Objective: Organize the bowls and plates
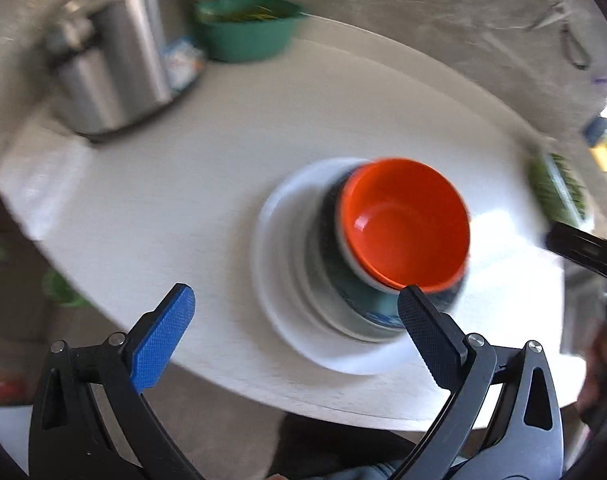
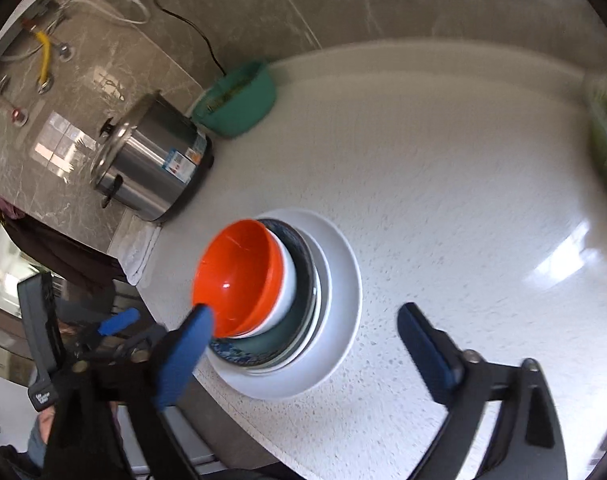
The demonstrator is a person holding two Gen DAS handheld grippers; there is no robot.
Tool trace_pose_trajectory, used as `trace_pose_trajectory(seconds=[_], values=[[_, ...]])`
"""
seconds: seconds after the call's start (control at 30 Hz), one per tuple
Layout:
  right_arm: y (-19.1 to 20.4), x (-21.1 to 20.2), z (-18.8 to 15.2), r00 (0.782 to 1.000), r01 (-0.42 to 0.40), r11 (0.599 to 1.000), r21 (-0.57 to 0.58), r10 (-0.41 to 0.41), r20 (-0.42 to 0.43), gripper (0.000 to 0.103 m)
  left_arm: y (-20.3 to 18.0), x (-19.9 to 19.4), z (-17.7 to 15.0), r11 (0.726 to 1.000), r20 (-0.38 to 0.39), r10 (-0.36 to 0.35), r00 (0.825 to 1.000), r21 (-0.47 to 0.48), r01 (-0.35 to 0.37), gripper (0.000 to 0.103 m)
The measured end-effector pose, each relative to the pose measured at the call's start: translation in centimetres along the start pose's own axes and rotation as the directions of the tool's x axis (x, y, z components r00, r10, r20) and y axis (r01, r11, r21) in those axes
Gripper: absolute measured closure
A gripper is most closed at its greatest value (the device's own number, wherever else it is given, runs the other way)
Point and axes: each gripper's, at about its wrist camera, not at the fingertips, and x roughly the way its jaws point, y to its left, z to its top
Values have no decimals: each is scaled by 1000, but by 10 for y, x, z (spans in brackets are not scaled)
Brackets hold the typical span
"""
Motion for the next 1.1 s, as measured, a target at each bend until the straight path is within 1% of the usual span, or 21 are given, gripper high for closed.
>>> trace_pose_trajectory(seconds=[0.07,0.13,0.2,0.27,0.3,0.33,0.47,0.53,0.67,0.73,0.83,0.9,1.0,1.1], values=[[7,-12,2,999,41,999,-8,-41,16,0,-6,-7,0,997,0,72,997,-36,-71,0],[9,-22,3,998,61,998,6,-62,24,0,-6,-13,-2,995,-5,84,996,-57,-84,0],[15,-30,1,998,47,999,-3,-47,30,0,-6,-20,-6,995,10,71,997,-67,-70,0],[19,-32,-3,998,60,998,-23,-59,24,0,-7,-28,-10,996,23,48,999,-80,-46,0],[21,-32,-5,998,53,998,-29,-53,20,0,-8,-30,-12,997,30,23,999,-74,-21,0],[24,-32,-6,999,48,998,-33,-48,18,0,-1,-37,-8,997,34,23,999,-68,-21,0],[38,-32,-12,999,49,998,-35,-48,26,0,-12,-28,-8,1000,10,20,1000,5,-20,0],[43,-31,-16,998,58,998,-27,-57,34,0,-19,-31,-2,999,14,18,1000,33,-18,0],[50,-30,-18,994,90,996,20,-92,61,0,-22,-31,5,996,23,5,1000,94,-8,0],[55,-31,-19,991,113,993,30,-115,71,0,-17,-29,10,995,29,-12,1000,99,10,0],[68,-35,-21,982,164,986,32,-166,93,0,-6,-24,18,995,12,-42,999,86,41,0],[72,-37,-24,979,175,984,40,-179,101,0,-1,-21,22,995,6,-36,999,93,35,0],[76,-36,-27,973,201,978,53,-206,102,0,-1,-20,24,992,16,-19,1000,129,17,0],[76,-36,-29,970,213,975,68,-220,105,0,0,-21,25,990,18,-46,999,133,43,0]])
